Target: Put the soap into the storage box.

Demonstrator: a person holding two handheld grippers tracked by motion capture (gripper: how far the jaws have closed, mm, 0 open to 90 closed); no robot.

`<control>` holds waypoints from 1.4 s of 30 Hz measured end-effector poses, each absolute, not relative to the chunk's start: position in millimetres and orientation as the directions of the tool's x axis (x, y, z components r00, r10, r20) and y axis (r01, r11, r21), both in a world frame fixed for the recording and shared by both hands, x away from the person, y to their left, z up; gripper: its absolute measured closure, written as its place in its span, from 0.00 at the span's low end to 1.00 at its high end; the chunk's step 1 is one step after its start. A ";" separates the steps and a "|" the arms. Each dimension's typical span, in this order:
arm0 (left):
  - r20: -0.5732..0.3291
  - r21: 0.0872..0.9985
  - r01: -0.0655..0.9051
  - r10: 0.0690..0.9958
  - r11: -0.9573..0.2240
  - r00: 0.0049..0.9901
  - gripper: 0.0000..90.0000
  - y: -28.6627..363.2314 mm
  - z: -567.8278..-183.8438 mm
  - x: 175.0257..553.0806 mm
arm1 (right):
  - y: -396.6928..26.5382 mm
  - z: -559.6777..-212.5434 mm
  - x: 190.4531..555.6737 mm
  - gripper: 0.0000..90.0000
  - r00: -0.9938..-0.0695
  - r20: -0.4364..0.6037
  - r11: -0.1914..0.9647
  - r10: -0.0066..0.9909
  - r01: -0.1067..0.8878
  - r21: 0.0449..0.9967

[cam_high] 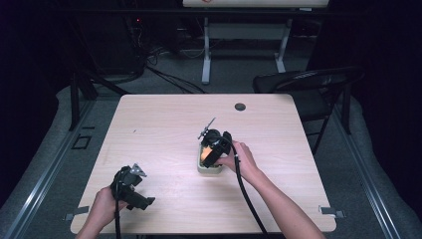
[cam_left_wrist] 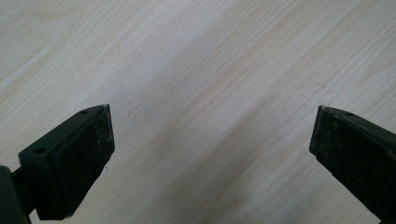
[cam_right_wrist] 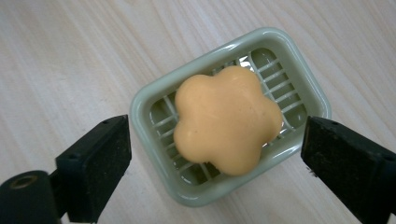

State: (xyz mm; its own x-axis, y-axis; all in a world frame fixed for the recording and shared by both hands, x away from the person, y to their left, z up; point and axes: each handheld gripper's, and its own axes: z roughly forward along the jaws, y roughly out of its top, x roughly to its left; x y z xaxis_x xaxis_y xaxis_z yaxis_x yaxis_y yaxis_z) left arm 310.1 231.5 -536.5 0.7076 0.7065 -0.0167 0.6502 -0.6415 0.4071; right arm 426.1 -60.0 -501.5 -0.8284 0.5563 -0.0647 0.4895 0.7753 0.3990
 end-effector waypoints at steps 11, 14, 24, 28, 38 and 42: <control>-0.014 0.404 0.652 0.708 -0.642 0.706 0.00 230.7 -536.9 310.4 | -78.9 -484.4 401.4 0.03 -0.844 -0.070 0.783 0.531 0.458 0.420; -0.015 0.403 0.652 0.708 -0.642 0.706 0.00 230.7 -537.0 310.4 | -86.9 -481.7 394.1 0.03 -0.844 -0.072 0.784 0.532 0.457 0.421; -0.014 0.400 0.652 0.707 -0.644 0.707 0.00 230.1 -537.4 310.7 | -113.9 -479.1 372.3 0.03 -0.839 -0.081 0.784 0.537 0.461 0.416; -0.013 0.400 0.652 0.708 -0.644 0.707 0.00 230.3 -537.3 310.7 | -122.9 -480.1 366.4 0.03 -0.835 -0.084 0.782 0.544 0.468 0.411; -0.009 0.402 0.650 0.707 -0.645 0.707 0.00 229.9 -536.9 310.2 | -160.3 -490.4 343.3 0.02 -0.810 -0.081 0.766 0.581 0.510 0.391; -0.010 0.404 0.651 0.708 -0.643 0.706 0.00 230.1 -537.1 310.4 | -172.3 -498.6 333.8 0.03 -0.806 -0.077 0.766 0.588 0.523 0.373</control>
State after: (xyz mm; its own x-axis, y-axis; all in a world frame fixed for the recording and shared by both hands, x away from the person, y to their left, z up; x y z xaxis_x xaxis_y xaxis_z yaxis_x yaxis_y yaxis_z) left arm 310.4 230.1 -537.1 0.7062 0.7080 -0.0104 0.6506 -0.6429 0.4042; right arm 333.8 -172.3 -498.6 -0.8055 0.5875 -0.0774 0.5232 0.7664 0.3726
